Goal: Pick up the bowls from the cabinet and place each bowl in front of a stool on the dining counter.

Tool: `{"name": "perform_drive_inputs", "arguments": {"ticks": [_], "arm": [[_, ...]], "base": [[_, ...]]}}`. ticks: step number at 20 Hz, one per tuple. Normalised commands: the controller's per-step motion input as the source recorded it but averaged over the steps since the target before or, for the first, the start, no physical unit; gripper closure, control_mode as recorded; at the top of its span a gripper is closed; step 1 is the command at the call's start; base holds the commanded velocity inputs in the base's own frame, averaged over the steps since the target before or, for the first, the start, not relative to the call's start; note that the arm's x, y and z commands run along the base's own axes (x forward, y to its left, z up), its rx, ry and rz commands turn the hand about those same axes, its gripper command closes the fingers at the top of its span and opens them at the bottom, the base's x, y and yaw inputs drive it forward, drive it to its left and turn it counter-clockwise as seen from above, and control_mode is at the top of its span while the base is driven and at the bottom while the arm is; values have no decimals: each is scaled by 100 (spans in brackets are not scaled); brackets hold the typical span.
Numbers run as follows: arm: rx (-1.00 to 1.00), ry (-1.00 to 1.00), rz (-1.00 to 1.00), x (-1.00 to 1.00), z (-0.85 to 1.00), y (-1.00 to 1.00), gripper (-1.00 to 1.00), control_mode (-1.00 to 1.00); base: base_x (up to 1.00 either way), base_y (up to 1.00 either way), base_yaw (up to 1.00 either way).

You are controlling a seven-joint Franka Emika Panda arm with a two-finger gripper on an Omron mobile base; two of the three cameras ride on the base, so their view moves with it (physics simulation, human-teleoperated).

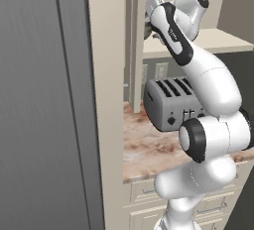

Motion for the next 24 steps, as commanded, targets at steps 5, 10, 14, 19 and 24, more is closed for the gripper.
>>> {"name": "perform_drive_inputs", "arguments": {"ticks": [5,10,14,19,24], "arm": [[0,4,0,28,0,5,-100,-100],[0,5,0,25,0,4,-100,-100],[0,3,0,22,0,1,-100,-100],[0,2,0,16,-4,1,-100,-100],[0,3,0,0,-16,3,-100,-100]], "base": [[0,0,0],[0,0,0],[0,0,0],[0,0,0],[0,0,0]]}}
